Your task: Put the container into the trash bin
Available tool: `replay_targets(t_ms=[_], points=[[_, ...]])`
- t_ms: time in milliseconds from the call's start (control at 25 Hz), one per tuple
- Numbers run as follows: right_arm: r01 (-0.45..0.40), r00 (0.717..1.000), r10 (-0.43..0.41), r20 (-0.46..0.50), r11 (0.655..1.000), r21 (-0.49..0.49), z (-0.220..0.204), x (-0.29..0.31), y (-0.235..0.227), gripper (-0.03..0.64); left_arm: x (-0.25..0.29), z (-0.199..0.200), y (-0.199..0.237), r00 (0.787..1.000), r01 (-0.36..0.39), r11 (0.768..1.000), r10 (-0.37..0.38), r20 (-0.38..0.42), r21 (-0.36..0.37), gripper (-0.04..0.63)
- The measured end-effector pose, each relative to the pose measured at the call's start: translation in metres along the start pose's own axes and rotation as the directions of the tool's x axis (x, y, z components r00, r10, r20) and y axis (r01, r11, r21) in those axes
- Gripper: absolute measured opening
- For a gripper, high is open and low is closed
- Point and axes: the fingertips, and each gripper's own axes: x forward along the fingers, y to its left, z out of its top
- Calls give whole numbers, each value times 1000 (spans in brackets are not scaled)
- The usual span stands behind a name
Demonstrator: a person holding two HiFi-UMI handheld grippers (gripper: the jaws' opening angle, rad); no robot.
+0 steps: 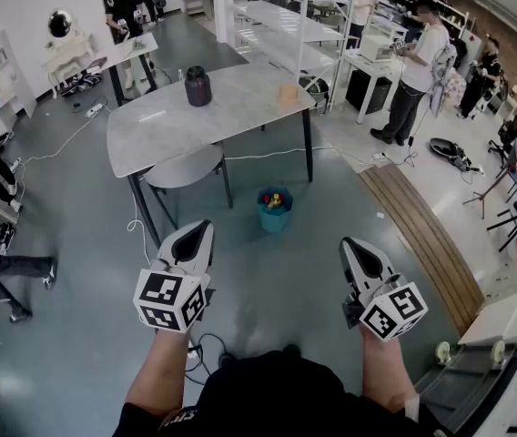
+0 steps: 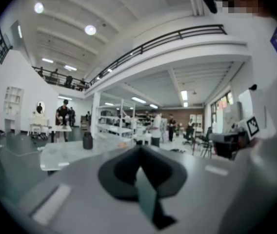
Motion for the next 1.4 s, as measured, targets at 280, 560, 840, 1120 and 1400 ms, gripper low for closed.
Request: replay_targets(t_ms=[280,560,840,1120,1400], points=[[-23,1000,23,-5,1000,14,-5,-16,-26,-9,19,-4,-31,1000,-7,1000,7,-17,-1,9],[-96,995,99,-26,992,86,-9,-41,-55,-8,39,-13,-77,999,-7,1000,7,-33,-17,9],[-177,982,184,-37,973,149,-21,-57,-62,-6,48,-36,-118,997,18,1000,-20,-74,-23,9],[-175,979,190,-73,969,175,-33,-47,-79,-6,68,-37,-119,997,57,998,-60,-54,-39,9],[-138,985,153,-79,976,170,-27,-9,-112,-6,113,-32,-85,998,50,997,-51,-21,-61,9]])
